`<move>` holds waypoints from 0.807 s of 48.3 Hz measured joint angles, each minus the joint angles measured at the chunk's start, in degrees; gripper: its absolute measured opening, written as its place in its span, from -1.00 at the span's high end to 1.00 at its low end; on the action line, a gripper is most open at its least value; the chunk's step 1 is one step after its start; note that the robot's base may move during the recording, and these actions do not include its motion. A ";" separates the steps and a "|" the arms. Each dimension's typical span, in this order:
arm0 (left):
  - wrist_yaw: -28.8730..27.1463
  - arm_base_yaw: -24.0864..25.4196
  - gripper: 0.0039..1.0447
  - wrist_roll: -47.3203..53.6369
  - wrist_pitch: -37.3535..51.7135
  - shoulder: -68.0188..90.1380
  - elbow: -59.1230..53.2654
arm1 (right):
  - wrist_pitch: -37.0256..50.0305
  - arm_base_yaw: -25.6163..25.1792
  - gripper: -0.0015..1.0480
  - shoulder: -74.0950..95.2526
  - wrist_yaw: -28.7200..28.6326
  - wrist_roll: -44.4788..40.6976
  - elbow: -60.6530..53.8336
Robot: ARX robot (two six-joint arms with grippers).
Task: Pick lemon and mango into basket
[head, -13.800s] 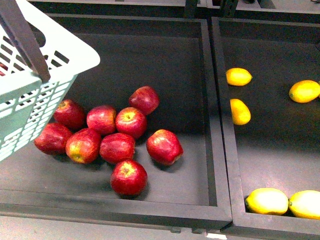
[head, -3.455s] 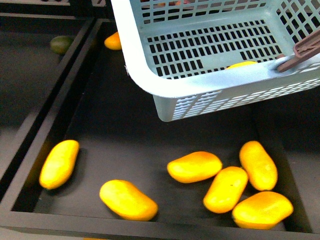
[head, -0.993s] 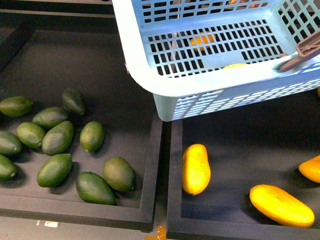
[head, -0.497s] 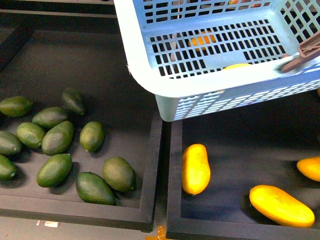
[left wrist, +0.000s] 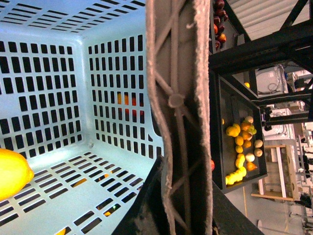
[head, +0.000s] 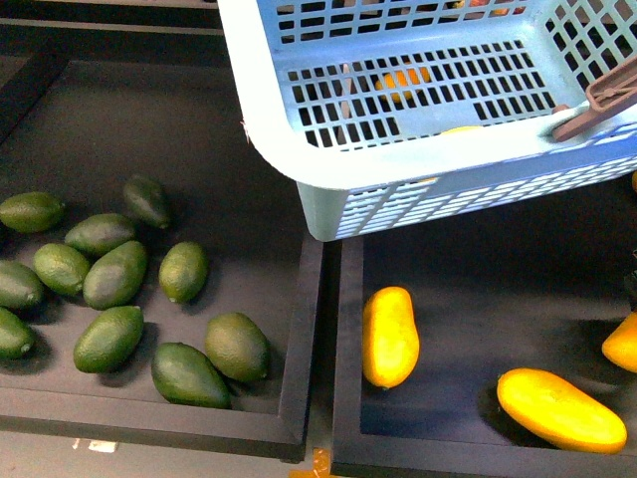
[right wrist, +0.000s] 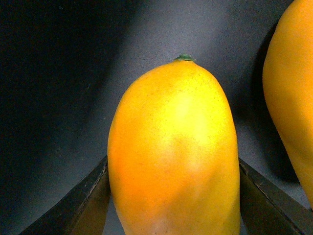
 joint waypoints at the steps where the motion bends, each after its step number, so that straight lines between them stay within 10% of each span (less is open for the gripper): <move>1: 0.00 0.00 0.88 0.00 0.00 0.00 0.00 | 0.07 -0.09 -0.20 -0.07 -0.04 0.00 -0.11; 39: 0.02 0.00 0.88 0.00 0.00 0.00 0.00 | -4.70 -17.44 -0.16 -39.82 -10.75 -6.29 -12.35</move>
